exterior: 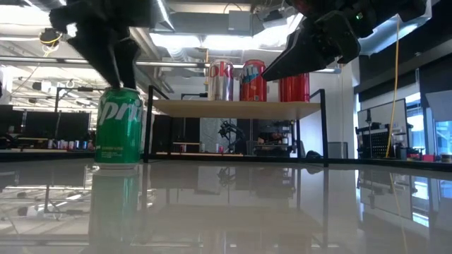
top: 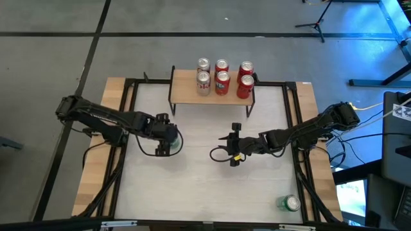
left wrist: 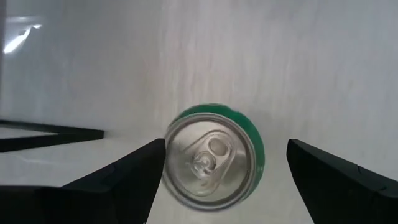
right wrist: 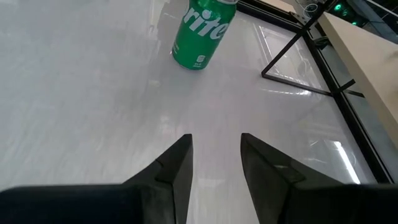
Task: Place canned beverage on shelf
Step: Put the top green soda can on the shelf, then put the green soda can on the shelf and align with the other green soda can
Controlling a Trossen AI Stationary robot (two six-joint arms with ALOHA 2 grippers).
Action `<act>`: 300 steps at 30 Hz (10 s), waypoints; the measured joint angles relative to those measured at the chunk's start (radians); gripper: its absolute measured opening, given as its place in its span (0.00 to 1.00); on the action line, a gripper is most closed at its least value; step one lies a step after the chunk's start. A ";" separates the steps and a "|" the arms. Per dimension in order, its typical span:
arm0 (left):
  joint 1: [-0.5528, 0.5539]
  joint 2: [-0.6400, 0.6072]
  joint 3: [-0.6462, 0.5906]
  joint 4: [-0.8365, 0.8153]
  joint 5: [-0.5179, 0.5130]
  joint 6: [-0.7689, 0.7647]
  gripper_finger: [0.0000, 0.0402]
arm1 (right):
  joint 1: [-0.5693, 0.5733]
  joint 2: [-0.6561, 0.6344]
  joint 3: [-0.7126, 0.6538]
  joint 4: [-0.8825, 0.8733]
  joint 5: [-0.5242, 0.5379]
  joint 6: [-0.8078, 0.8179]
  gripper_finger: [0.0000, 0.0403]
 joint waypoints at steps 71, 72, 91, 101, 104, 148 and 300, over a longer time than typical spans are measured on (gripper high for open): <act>0.039 -0.001 -0.018 0.034 0.057 -0.016 0.69 | 0.000 0.000 0.000 0.005 0.000 -0.005 0.33; 0.039 -0.001 0.020 0.006 0.042 -0.010 0.69 | 0.000 0.000 0.000 0.006 0.000 -0.005 0.33; 0.290 0.026 0.606 -0.303 -0.049 0.267 0.71 | 0.000 0.000 0.000 0.016 0.000 -0.006 0.33; 0.499 0.191 0.835 -0.330 0.065 0.482 0.72 | 0.000 0.000 0.000 0.042 0.000 -0.031 0.33; 0.560 0.245 0.884 -0.351 0.061 0.534 0.72 | -0.001 0.000 0.000 0.042 0.000 -0.031 0.33; 0.933 0.497 0.883 -0.173 0.376 0.698 0.72 | -0.044 0.087 0.000 0.073 -0.027 -0.032 0.33; -0.494 0.256 -0.093 1.365 -0.311 0.087 0.83 | 0.874 0.146 0.550 -1.312 -0.487 1.854 0.86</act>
